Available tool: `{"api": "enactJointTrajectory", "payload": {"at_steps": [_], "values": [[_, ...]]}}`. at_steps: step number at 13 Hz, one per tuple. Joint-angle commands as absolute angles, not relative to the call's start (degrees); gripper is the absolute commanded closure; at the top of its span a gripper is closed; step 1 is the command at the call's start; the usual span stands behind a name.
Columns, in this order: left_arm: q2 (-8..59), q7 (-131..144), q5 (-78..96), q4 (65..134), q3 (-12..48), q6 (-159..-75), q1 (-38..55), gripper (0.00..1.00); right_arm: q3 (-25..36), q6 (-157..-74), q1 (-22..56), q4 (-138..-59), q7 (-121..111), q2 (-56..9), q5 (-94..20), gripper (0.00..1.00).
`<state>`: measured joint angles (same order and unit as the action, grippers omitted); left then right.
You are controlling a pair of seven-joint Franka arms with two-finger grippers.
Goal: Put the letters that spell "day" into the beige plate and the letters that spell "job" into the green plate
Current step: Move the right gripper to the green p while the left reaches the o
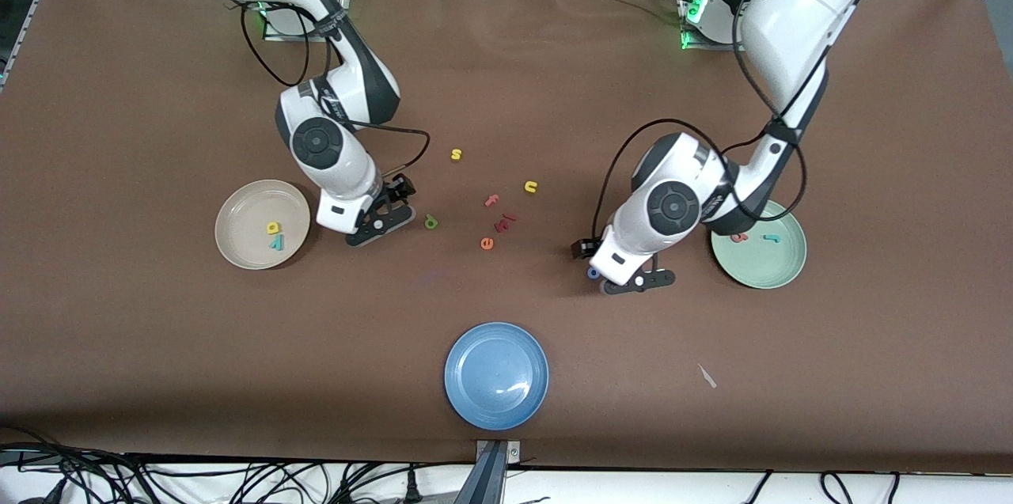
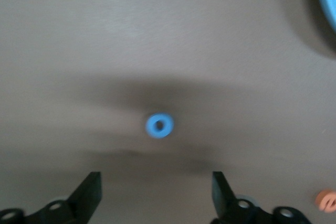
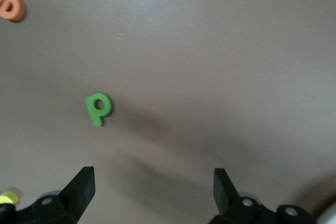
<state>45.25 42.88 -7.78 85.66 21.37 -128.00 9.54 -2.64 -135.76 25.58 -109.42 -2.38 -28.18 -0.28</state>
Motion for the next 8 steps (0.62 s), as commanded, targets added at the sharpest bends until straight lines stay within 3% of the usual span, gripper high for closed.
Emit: {"api": "enactJointTrajectory", "payload": {"at_steps": [1, 6, 8], "values": [[50.0, 43.9, -9.2, 81.7, 20.4, -131.3, 9.8, 0.17, -2.3, -138.2, 28.2, -105.9, -3.1, -31.9, -1.1, 0.0], [50.9, 43.3, -10.3, 81.1, 16.7, -131.7, 13.6, 0.26, -2.2, -143.1, 30.0, -105.7, -3.6, -34.7, 0.2, 0.0], [51.2, 43.4, -10.5, 81.1, 16.4, -131.7, 14.6, 0.34, -2.2, -145.1, 30.3, -105.7, -3.7, -36.0, 0.8, 0.0]]}}
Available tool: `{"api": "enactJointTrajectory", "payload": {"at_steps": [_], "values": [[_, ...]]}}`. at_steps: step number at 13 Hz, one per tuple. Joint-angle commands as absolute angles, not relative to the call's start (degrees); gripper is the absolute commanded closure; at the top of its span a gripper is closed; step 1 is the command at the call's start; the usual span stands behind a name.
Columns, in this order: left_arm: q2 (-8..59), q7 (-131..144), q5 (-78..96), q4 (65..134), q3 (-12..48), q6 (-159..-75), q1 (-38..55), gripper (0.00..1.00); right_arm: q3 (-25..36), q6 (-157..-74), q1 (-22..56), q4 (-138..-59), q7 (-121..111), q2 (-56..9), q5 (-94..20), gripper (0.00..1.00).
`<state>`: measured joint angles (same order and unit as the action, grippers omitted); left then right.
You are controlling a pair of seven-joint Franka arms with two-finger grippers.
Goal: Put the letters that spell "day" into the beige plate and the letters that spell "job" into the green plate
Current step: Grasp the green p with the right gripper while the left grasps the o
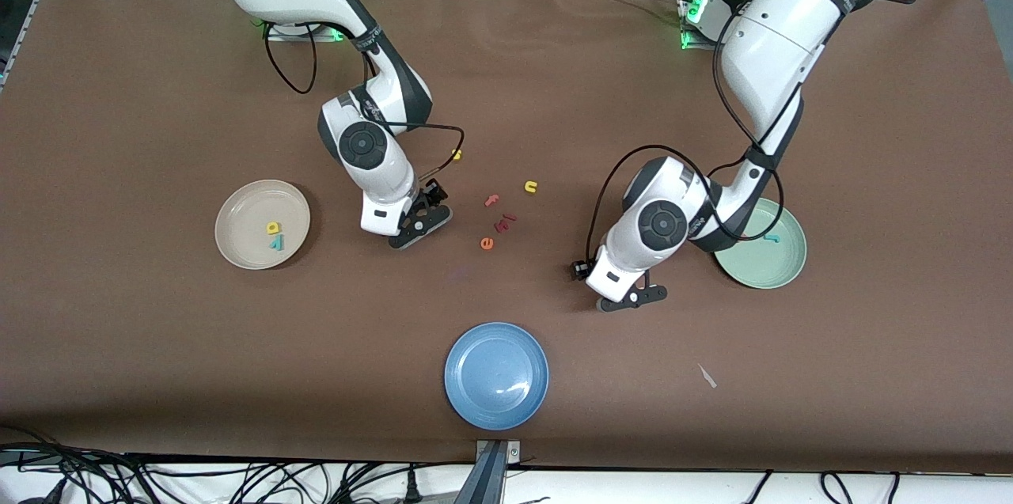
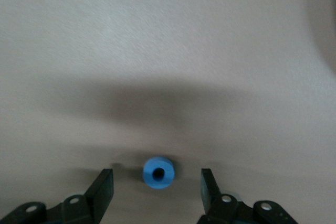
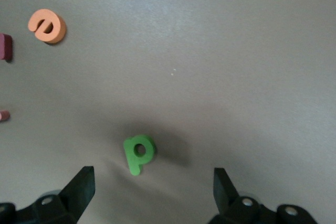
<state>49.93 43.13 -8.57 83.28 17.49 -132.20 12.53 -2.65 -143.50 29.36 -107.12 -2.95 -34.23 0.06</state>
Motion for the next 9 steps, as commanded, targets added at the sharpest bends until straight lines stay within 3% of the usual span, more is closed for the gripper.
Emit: {"api": "enactJointTrajectory", "payload": {"at_steps": [1, 3, 9], "values": [[51.2, 43.3, -10.7, 81.1, 16.3, -131.7, 14.7, 0.35, -2.2, -145.9, 30.6, -105.7, -3.8, -36.4, 0.9, 0.0], [51.5, 43.6, -13.9, 81.1, 16.3, -131.7, 15.1, 0.37, -2.2, -146.2, 30.9, -105.7, -3.6, -37.3, 2.5, 0.01], [51.7, 43.3, -14.8, 81.1, 16.0, -131.8, 15.1, 0.47, -2.2, -145.9, 31.1, -104.9, -3.1, -37.6, 2.7, 0.35]]}}
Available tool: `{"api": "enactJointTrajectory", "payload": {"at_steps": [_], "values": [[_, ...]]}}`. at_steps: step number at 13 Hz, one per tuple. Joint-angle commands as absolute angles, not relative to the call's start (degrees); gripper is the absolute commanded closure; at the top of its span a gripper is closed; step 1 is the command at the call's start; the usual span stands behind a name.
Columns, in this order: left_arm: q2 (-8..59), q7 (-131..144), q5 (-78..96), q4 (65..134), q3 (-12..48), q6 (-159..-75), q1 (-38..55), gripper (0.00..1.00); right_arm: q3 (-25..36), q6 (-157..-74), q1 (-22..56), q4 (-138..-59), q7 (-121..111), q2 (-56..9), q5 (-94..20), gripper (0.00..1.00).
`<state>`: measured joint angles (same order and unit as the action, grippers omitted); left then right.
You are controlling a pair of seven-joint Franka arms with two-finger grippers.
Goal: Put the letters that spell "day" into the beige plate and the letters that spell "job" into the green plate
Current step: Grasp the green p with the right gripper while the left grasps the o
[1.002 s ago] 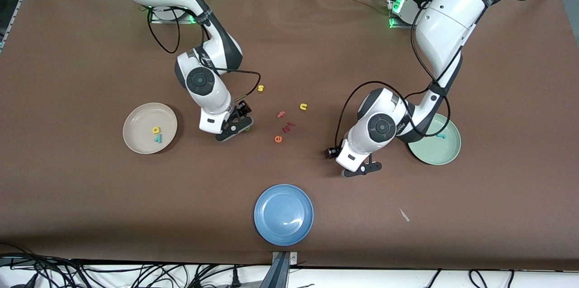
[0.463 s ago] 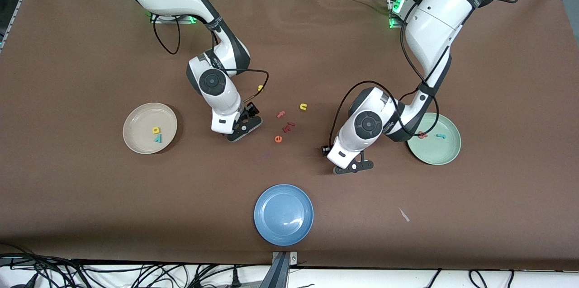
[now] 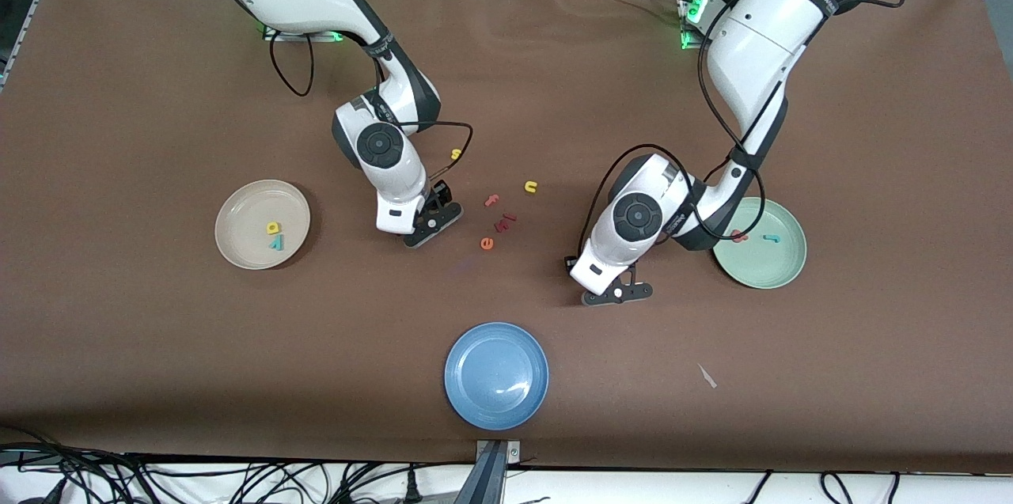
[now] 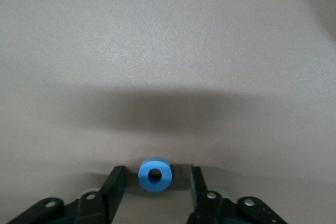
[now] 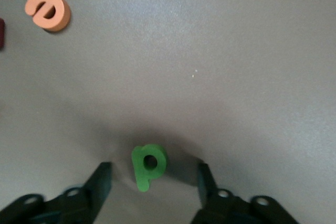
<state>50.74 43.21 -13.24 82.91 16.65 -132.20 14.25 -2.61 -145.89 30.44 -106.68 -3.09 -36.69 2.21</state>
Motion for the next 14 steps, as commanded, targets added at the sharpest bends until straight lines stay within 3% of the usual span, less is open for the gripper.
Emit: {"api": "enactJointTrajectory", "payload": {"at_steps": [1, 2, 4, 6, 8, 11, 14], "values": [[51.9, 43.3, -15.1, 81.0, 16.0, -131.8, 15.1, 0.48, -2.2, -145.7, 31.3, -104.6, -2.9, -37.7, 2.6, 0.38], [52.1, 43.3, -16.0, 80.9, 15.7, -131.8, 15.1, 0.48, -2.2, -145.7, 31.3, -104.6, -2.6, -37.8, 2.5, 0.44], [52.4, 43.3, -16.7, 80.9, 15.6, -131.9, 15.1, 0.51, -2.2, -145.8, 31.3, -104.6, -2.5, -37.9, 2.5, 0.46], [52.4, 43.2, -16.7, 80.9, 15.6, -131.9, 15.1, 0.61, -2.2, -146.0, 31.3, -104.6, -2.5, -38.1, 2.6, 0.47], [52.4, 43.2, -16.7, 80.9, 15.6, -131.9, 15.1, 0.72, -2.2, -146.0, 31.3, -104.6, -2.5, -38.2, 2.5, 0.53], [52.2, 43.2, -16.7, 80.9, 15.6, -131.9, 15.0, 0.85, -2.2, -146.0, 31.3, -104.6, -1.8, -38.2, 2.4, 0.71], [49.4, 43.2, -17.0, 80.9, 15.8, -131.0, 14.0, 0.87, -2.2, -146.1, 31.3, -104.6, -1.7, -38.3, 2.3, 0.8]]}}
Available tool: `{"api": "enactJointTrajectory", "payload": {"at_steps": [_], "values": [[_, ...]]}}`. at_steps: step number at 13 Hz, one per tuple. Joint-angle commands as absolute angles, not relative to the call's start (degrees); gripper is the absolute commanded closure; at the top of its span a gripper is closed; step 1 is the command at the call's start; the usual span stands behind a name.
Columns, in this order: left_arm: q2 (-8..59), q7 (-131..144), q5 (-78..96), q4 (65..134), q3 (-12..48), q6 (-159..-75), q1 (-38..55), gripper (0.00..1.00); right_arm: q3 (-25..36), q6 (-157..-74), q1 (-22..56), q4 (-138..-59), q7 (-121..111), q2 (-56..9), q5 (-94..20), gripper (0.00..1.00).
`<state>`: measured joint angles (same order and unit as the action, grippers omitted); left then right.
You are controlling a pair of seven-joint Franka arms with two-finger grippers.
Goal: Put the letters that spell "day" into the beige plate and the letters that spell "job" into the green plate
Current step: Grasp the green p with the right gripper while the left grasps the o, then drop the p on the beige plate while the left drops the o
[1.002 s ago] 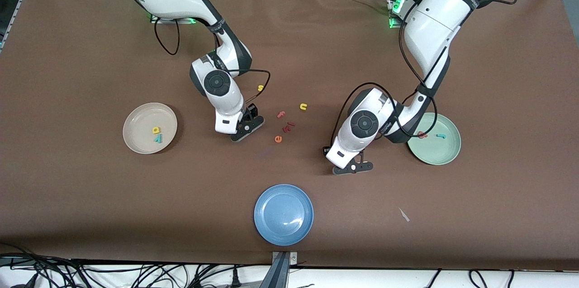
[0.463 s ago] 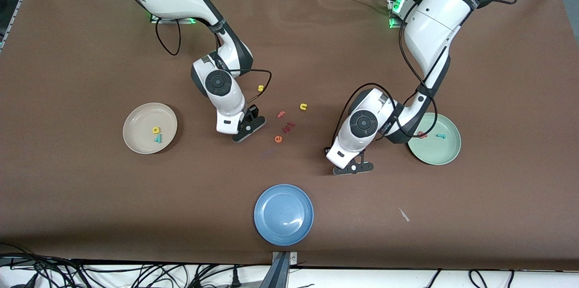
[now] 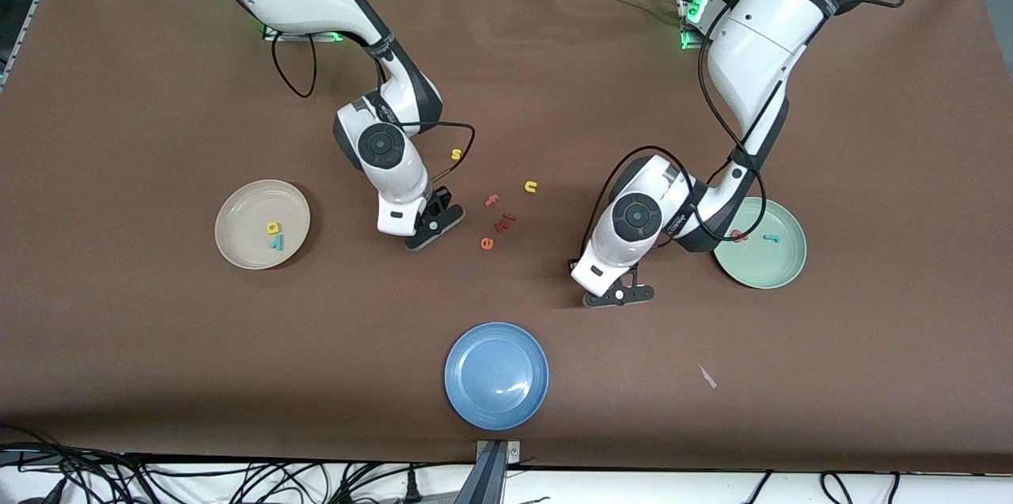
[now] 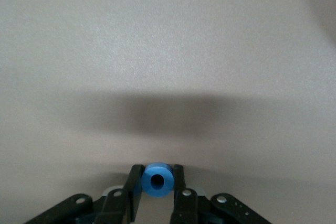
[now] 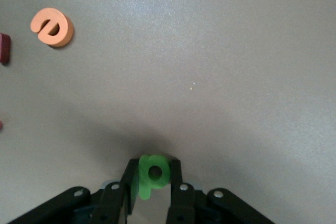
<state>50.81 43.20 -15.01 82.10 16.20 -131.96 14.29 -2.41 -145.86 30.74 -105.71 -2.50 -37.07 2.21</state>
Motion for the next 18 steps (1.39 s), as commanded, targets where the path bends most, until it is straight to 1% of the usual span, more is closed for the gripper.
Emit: {"api": "enactJointTrajectory", "payload": {"at_steps": [1, 3, 5, 6, 7, 10, 12, 14, 16, 17, 18], "values": [[47.0, 41.9, -16.5, 81.0, 16.2, -129.4, 12.7, 0.87, -2.2, -146.0, 31.3, -104.5, -1.1, -38.3, 2.3, 0.83], [42.1, 36.1, -16.0, 81.2, 17.7, -119.9, 9.2, 0.87, -2.2, -144.6, 31.3, -102.8, 1.0, -38.1, 2.2, 0.99], [38.0, 27.4, -11.8, 82.4, 20.3, -112.1, 2.1, 0.87, -1.8, -136.7, 30.9, -99.1, 1.3, -36.9, 1.7, 0.99], [36.0, 22.5, -10.2, 83.6, 21.0, -108.2, -1.1, 0.87, -1.4, -133.2, 30.7, -98.9, 3.3, -35.2, 1.4, 0.99], [33.9, 18.1, -10.2, 86.1, 21.1, -106.0, -3.8, 0.87, 0.3, -130.9, 30.3, -99.1, 5.9, -34.0, 1.4, 0.99], [29.0, 5.1, -10.2, 97.4, 21.1, -106.1, -13.0, 0.87, 4.1, -126.8, 30.4, -99.8, 15.5, -31.9, 1.4, 0.98], [28.9, 1.6, -10.2, 101.3, 21.1, -107.0, -16.2, 0.87, 5.8, -126.4, 30.4, -100.4, 23.0, -31.8, 1.4, 0.98], [29.3, 1.0, -10.2, 106.2, 21.1, -112.8, -18.4, 0.86, 8.8, -124.9, 30.4, -100.7, 23.9, -31.6, 1.4, 0.98], [29.7, 1.0, -10.2, 109.2, 21.0, -117.5, -18.7, 0.84, 11.1, -121.8, 30.4, -100.7, 22.6, -30.1, 1.4, 0.98], [30.0, 1.1, -10.2, 109.3, 21.0, -118.3, -18.7, 0.75, 12.2, -119.8, 30.3, -100.7, 20.8, -29.1, 1.4, 0.98], [30.2, 1.1, -10.2, 109.3, 21.0, -118.3, -18.7, 0.38, 13.8, -118.7, 30.3, -100.8, 17.8, -28.6, 1.3, 0.98]]}}
